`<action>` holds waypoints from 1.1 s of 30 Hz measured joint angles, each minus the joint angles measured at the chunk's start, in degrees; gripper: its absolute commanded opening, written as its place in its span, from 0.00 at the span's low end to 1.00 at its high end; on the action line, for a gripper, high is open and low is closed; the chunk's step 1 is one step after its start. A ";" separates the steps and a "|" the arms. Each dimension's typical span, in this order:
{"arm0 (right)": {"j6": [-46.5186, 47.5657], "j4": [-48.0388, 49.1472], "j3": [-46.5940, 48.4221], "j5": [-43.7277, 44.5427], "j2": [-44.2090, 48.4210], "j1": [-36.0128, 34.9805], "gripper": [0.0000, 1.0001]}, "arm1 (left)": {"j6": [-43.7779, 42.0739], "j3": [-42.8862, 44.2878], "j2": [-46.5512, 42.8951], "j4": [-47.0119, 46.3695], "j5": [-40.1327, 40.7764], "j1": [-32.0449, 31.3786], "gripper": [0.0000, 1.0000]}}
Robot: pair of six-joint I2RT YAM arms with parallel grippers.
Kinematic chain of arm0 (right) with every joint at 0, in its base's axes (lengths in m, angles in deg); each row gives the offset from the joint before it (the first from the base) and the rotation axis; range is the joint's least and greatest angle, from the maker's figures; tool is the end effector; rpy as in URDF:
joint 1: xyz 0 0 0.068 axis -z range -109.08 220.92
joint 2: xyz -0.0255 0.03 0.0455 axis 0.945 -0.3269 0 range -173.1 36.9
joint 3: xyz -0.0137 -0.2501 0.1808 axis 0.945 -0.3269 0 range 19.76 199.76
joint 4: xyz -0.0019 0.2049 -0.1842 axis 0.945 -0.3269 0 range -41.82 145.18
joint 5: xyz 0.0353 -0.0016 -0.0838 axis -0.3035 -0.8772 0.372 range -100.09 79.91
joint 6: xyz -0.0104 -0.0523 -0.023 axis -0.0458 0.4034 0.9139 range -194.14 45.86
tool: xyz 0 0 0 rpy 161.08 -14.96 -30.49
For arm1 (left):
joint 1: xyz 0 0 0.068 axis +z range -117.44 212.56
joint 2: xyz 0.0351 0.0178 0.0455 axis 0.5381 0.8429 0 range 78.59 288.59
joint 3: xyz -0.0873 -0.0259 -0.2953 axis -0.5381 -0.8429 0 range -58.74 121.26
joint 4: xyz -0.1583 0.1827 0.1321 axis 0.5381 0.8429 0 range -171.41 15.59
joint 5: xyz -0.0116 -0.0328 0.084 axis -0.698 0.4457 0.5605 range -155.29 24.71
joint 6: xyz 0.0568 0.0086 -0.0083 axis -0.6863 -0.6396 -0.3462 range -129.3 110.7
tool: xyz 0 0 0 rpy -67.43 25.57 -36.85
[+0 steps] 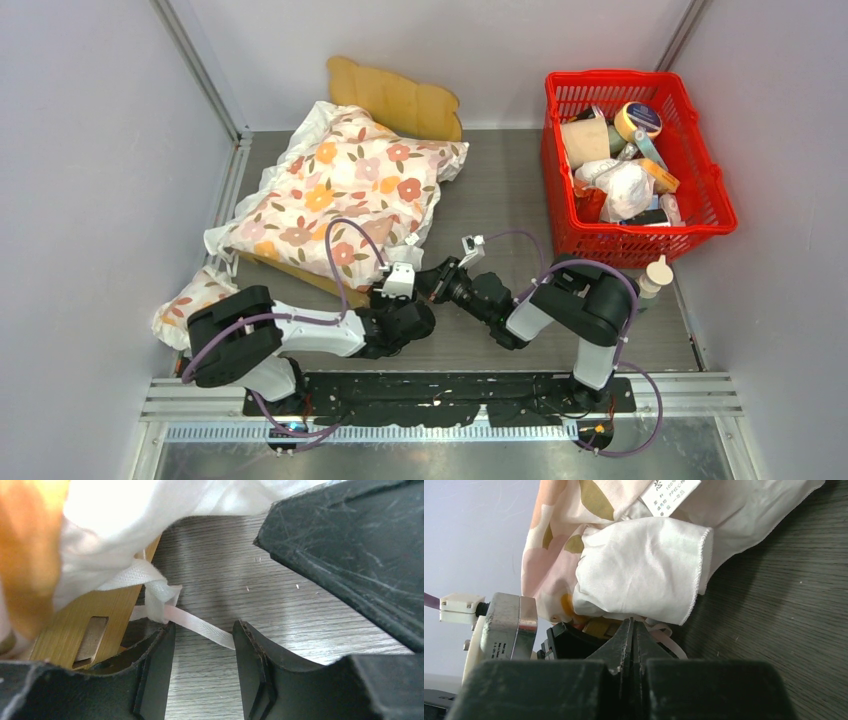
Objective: Set up the pet bed
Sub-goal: Tie the ropes to the bed frame.
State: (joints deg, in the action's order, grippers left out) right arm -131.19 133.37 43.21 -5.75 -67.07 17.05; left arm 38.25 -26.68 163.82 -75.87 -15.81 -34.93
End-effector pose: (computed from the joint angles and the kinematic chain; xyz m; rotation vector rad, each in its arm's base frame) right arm 0.1854 0.2487 0.1545 0.1163 1.8086 1.3934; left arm 0.1255 -0.2200 0.1553 0.0987 2.1574 0.0242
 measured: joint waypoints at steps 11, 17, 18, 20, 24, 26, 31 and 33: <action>0.20 1.03 -0.35 -0.11 -0.68 0.50 0.05 | -1.33 0.90 1.53 -1.27 -0.04 0.00 0.00; 0.20 1.07 -0.68 -0.04 -0.72 1.16 0.05 | -0.96 2.29 -0.90 4.90 -0.07 -0.02 0.00; 0.20 1.05 -0.68 0.00 -0.72 1.27 0.05 | -0.87 2.21 -2.29 6.05 -0.09 -0.02 0.00; 0.20 1.05 -0.68 0.04 -0.72 1.57 0.05 | -0.74 1.88 -5.18 7.63 -0.24 -0.07 0.00; 0.37 1.03 -0.68 0.04 -0.79 2.08 0.05 | -0.04 0.61 -10.40 10.05 -0.66 -0.17 0.00; 1.03 1.01 -0.68 -0.11 -1.18 2.29 0.28 | 0.00 -0.11 -11.87 10.86 -0.87 -0.26 0.00; 2.86 0.52 -0.24 -2.64 -2.93 2.51 0.95 | 0.13 -1.03 -12.87 12.79 -1.16 -0.28 0.00; 3.30 0.02 0.28 -3.87 -3.34 2.56 0.95 | 0.39 -1.42 -13.22 13.18 -1.42 -0.28 0.00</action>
State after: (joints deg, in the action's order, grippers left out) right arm -127.89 133.39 43.49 -9.62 -70.41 19.61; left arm 38.65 -28.11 150.59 -62.69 -17.23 -35.21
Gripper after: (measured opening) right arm 0.954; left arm 0.010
